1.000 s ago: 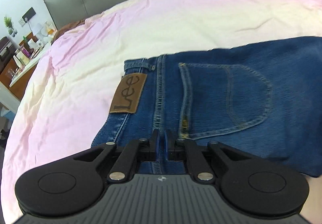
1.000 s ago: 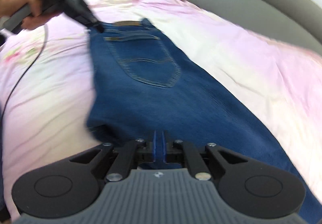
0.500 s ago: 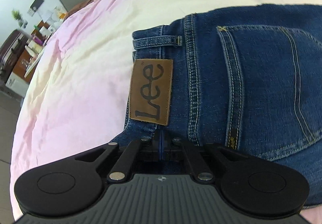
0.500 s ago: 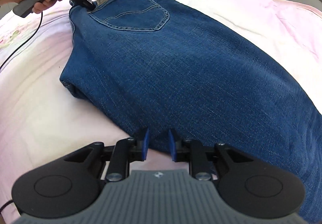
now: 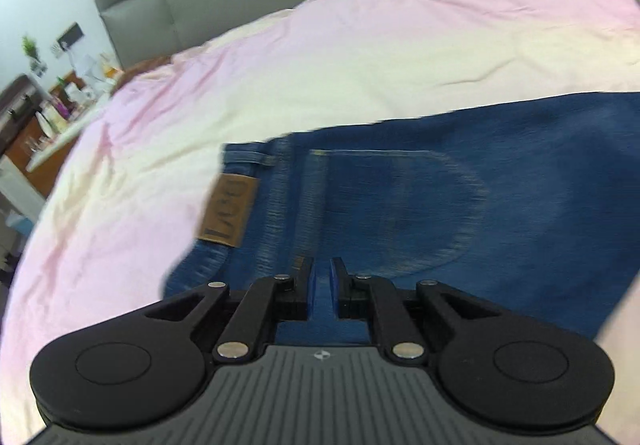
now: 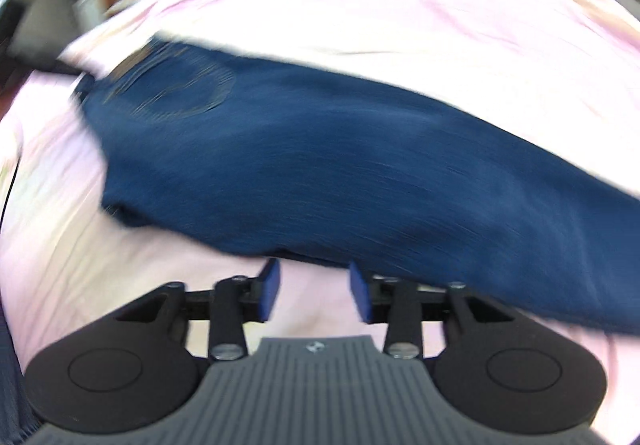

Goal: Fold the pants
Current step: 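Grasp the leg hem of the jeans with the right gripper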

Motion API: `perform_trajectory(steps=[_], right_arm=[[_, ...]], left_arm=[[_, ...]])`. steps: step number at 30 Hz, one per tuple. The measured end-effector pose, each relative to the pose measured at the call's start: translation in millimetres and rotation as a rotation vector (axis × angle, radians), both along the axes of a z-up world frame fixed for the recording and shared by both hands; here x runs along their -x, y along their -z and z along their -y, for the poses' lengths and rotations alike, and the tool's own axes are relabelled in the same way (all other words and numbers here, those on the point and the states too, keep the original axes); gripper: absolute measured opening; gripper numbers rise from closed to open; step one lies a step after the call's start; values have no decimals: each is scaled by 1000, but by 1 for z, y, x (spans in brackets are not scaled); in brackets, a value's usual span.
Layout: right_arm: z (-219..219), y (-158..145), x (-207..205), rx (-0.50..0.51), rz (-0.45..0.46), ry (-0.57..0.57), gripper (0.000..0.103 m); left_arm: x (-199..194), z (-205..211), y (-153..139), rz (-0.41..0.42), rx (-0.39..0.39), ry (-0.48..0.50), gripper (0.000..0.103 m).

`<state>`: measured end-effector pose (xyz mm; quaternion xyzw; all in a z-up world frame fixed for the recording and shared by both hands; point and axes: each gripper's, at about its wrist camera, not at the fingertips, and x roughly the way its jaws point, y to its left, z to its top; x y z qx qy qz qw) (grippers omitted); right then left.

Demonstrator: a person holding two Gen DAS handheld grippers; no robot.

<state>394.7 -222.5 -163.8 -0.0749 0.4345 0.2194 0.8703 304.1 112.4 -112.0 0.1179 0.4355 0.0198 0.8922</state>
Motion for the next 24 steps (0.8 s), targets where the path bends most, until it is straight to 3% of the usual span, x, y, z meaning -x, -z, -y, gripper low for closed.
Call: perform_trajectory(steps=[5,13,16,20,24], right_arm=[[98,-12,11,-79,-19,275,39],[274,-20,31,-170,2,705,39],[333,-26,32,-229,43,844,39],[406,-22,27,-379,90,1006,39],[459,-3,11,-473,95,1110,36]], left_arm=[[25,31,9,-95,304,-48,26],[48,45,47,-121,567,-305,46],[48,47,53,-109,601,-353,52],[41,50,61,-109,651,-398,54],[35,58,69,-117,631,-433,48]])
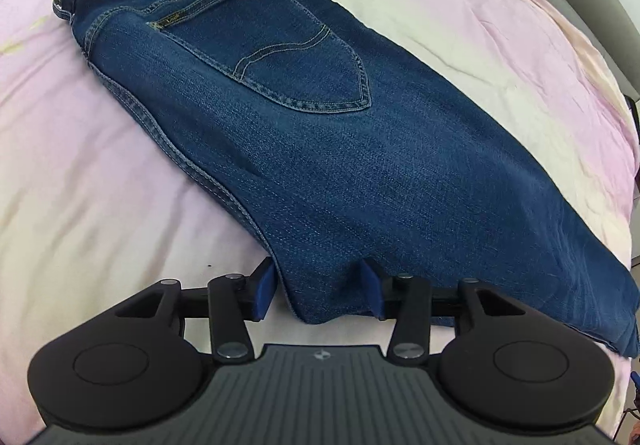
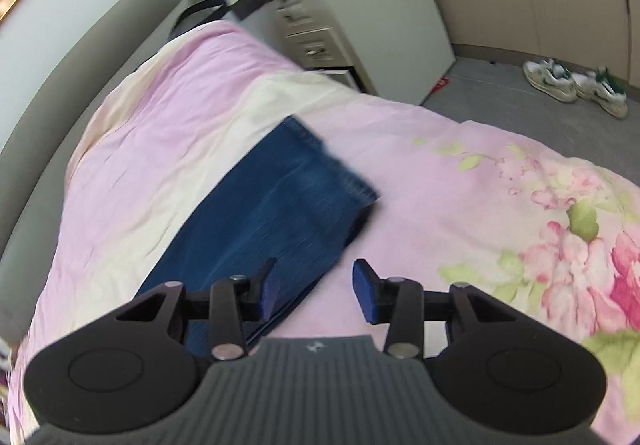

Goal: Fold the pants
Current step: 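Grasp the leg hem of the jeans with the right gripper, then lift the leg hem with the right gripper and carry it toward the waistband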

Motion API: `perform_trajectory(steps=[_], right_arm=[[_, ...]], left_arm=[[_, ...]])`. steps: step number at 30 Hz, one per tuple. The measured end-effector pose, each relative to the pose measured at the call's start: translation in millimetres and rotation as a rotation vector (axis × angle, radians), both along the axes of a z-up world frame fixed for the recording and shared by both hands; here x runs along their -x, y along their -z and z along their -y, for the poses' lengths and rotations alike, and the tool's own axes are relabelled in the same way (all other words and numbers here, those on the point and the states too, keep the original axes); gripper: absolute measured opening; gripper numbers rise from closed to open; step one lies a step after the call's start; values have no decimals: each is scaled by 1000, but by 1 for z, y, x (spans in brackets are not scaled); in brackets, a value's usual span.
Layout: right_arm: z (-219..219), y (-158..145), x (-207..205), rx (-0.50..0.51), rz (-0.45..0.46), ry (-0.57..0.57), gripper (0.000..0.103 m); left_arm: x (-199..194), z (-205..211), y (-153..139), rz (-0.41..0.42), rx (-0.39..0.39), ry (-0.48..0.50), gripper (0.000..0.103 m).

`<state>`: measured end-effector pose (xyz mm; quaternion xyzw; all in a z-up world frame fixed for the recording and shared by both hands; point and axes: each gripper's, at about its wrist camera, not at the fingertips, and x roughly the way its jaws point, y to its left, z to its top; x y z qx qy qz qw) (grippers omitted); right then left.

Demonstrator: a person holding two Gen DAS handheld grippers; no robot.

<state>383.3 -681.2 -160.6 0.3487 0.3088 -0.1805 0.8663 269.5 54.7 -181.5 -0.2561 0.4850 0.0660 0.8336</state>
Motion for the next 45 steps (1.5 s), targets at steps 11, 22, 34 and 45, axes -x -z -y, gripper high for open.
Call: perform_trajectory(steps=[11,22,34,45], right_arm=[[54,81,-42,-257,114,110,23],[50,29,-53,-94,115,75,1],[-15,-97,-75,167,103,-109,2],[-127,-224,-71,347,200,-286,2]], left_arm=[[-10,12,6,-57,-105,10,25],[-22,24,8,-120,-205,83,23],[-5,58,-56,19,-425,422,28],[-72,204,-50,304,-291,866,21]])
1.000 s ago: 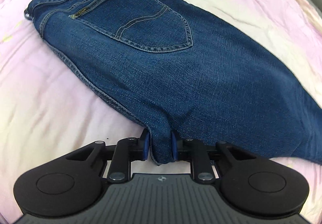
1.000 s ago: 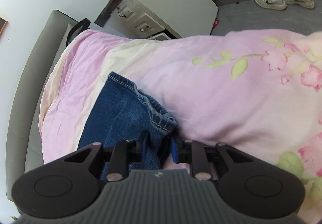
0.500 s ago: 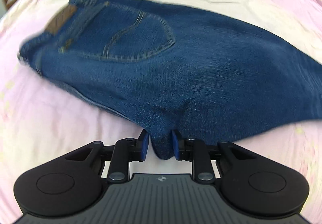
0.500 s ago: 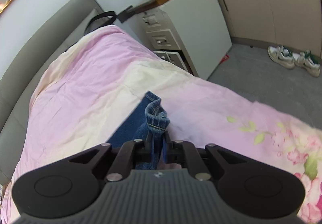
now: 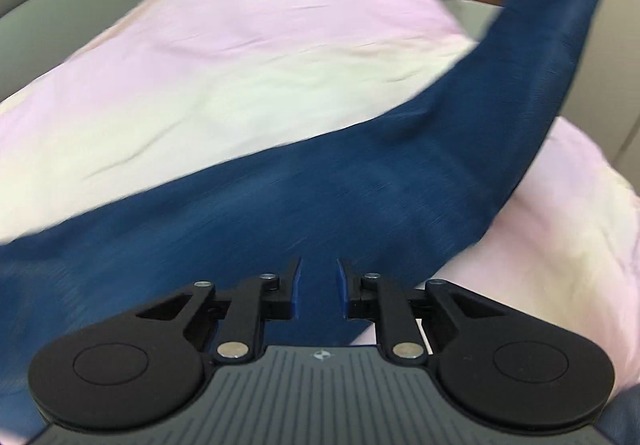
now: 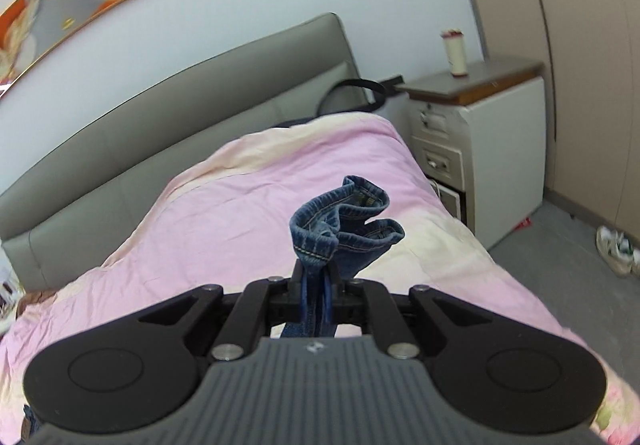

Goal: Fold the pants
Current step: 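Lift the leg hem with the right gripper and carry it toward the waistband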

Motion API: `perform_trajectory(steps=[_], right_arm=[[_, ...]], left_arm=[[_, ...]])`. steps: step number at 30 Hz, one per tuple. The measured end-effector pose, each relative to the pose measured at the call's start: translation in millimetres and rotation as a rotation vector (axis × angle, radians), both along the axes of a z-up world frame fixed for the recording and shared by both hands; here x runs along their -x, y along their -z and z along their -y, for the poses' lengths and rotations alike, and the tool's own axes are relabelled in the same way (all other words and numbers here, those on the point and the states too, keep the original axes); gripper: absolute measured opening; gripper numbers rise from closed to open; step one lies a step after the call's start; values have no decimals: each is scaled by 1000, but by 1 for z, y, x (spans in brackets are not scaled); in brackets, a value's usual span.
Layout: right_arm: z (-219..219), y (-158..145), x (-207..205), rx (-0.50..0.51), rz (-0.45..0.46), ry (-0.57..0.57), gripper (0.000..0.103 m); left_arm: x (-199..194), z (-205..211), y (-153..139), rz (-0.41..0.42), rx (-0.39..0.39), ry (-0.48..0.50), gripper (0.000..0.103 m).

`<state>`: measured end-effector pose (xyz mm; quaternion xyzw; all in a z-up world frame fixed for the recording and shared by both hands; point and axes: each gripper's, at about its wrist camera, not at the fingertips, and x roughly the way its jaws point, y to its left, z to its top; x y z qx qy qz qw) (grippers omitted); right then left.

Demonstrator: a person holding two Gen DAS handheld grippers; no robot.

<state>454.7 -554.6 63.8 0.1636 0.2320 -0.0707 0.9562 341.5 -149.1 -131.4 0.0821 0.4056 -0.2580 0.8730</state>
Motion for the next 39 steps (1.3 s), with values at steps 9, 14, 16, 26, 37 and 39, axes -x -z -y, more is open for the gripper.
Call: perform_trajectory(steps=[9,14,16,26,37,39], right_arm=[[-35,-31,-4,43,-18,-61,2],[-49,-47,-6,58,-5,-113,2],[-60,-51,-4,102,-8,-129,2],[-48,-30,-3,82,-22,-159,3],[-38,-41,-3,45,29,-206,3],[-50,-47,1,39,31,-226,3]], left_arm=[[-41,76,65,-89,-89,113,18],[-44,74,58,-99,-47,122,18],[-56,68,43,-76,-33,126,18],[-161,89,38,-16,-139,19,18],[-177,93,49,-22,-172,-80,18],[-167,71,29,-16,-144,-95,18]])
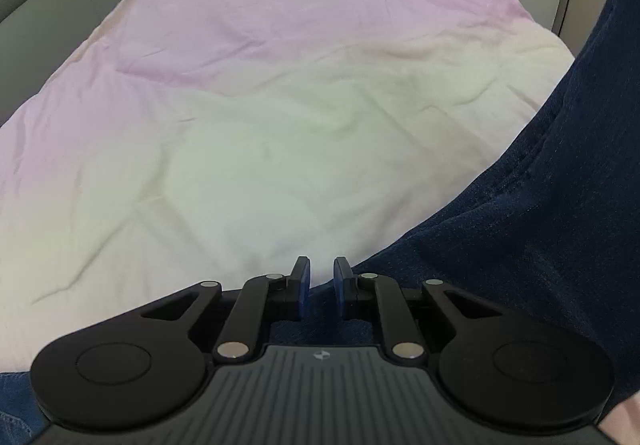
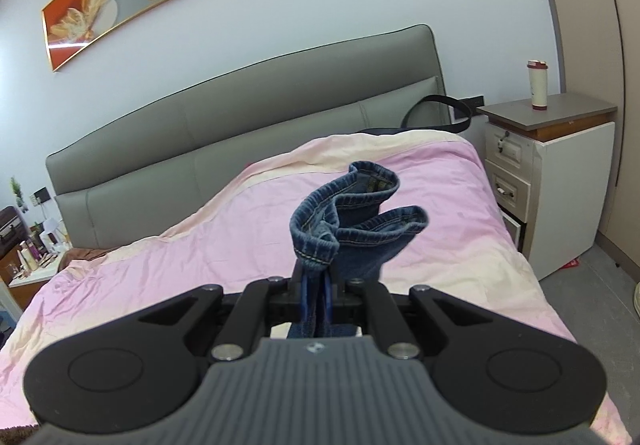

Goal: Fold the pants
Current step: 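Lift the leg hem with the right gripper and carry it toward the waistband, then lay the hem on the waistband with the right gripper while the left gripper pinches the hem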

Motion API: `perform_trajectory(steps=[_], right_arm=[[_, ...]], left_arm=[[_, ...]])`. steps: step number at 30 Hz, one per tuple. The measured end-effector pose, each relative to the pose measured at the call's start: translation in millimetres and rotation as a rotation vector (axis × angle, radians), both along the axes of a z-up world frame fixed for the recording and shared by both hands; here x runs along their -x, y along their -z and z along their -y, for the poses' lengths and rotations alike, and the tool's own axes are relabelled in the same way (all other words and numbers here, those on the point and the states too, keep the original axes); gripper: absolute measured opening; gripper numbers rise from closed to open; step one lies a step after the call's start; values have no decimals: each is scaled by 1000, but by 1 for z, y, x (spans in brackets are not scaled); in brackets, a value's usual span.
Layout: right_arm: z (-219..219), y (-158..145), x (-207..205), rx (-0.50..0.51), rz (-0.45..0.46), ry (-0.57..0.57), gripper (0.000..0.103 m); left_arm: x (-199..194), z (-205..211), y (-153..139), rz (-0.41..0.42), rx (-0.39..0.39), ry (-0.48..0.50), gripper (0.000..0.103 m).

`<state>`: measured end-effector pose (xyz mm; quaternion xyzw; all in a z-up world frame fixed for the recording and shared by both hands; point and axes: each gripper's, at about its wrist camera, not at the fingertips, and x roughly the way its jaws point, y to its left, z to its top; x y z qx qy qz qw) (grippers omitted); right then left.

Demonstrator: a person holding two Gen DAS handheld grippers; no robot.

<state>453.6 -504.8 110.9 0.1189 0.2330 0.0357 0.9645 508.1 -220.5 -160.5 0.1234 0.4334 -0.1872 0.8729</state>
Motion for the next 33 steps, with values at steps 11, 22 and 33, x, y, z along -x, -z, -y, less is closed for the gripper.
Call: perform_trajectory(steps=[11,22,33], right_arm=[[-168,-34,21,0,46,-238,3],[-413,17,-3,10,-67,-462,3],[-586,201,38,237,-360,-743,3]], left_arm=[[98,-212,-104,30,128,-159,18],[185,-402,-75,-5,252,-497,18],[237,-475,-28,-76,457,-615,18]])
